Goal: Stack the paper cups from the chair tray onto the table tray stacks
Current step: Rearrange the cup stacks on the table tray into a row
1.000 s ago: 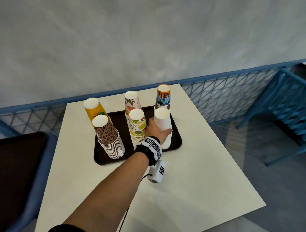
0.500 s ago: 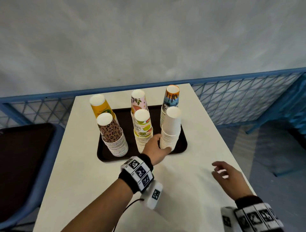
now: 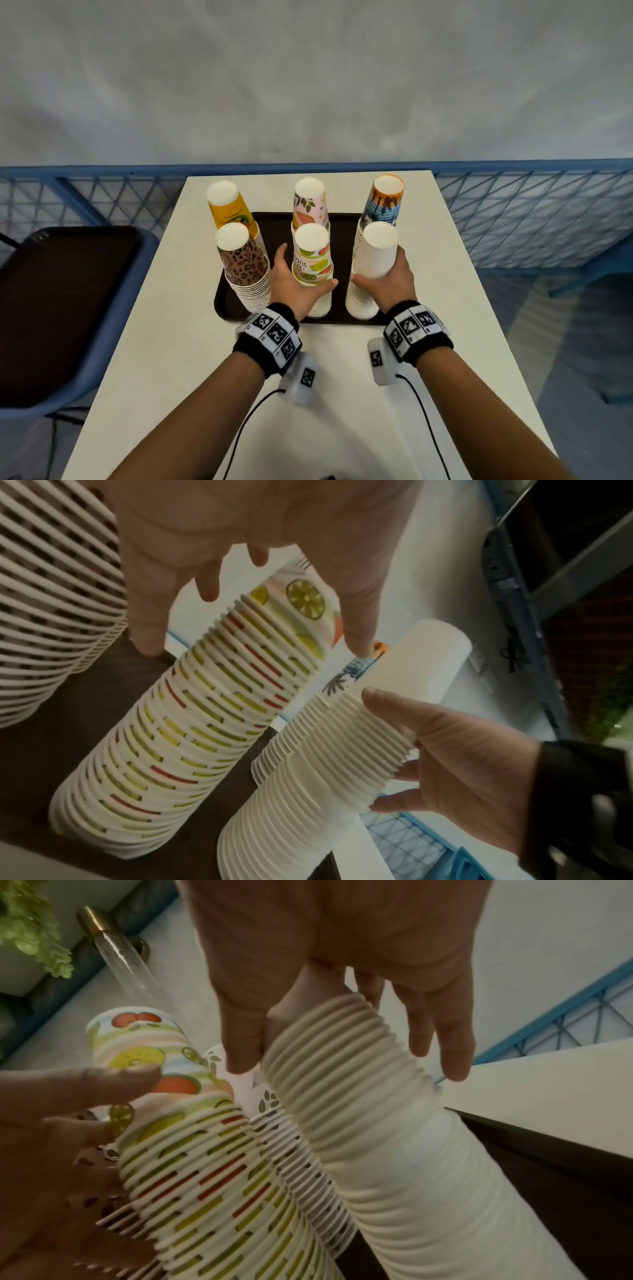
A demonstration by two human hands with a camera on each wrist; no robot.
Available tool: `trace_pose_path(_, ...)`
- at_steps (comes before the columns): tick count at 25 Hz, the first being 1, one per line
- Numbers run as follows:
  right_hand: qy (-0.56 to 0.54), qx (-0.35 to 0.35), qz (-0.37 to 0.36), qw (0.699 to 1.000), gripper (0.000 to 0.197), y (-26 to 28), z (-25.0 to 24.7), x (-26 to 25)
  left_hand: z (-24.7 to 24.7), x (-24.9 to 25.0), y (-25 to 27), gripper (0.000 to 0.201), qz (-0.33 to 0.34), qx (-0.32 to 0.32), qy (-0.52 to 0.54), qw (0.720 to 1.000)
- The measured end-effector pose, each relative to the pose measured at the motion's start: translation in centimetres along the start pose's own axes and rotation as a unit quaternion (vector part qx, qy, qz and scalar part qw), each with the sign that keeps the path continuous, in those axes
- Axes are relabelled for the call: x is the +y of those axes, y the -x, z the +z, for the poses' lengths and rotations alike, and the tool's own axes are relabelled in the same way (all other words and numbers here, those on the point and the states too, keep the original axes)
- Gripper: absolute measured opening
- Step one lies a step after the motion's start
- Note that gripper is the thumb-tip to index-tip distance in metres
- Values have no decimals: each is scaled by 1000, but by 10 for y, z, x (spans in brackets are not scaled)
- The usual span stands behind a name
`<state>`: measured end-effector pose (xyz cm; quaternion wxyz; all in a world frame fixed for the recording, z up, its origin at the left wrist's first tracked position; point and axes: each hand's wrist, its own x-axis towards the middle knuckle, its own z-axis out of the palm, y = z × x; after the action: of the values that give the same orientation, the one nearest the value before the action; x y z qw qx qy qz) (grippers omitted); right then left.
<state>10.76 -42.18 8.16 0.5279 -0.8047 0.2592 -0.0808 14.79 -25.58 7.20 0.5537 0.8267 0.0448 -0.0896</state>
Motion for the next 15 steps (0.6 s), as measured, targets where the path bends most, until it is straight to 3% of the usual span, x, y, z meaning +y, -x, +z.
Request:
trace_pose_path(5,-12,46,22,999,73,-7,-5,12,27,2,-16,80,-51,-41,27,997)
trace_pose_path(11,-51,42,13,998,71,-15,-9,15,47,16,-6,74,-5,-121,83,989)
trace_pose_path(13,-51,38,16,998,69,-17,-10,16,39,17,-7,70,5,-76,162,984)
trace_pose_path(15,-52,25,14,998,68,-18,-11,17,26,20,-20,66,24,18,216,976)
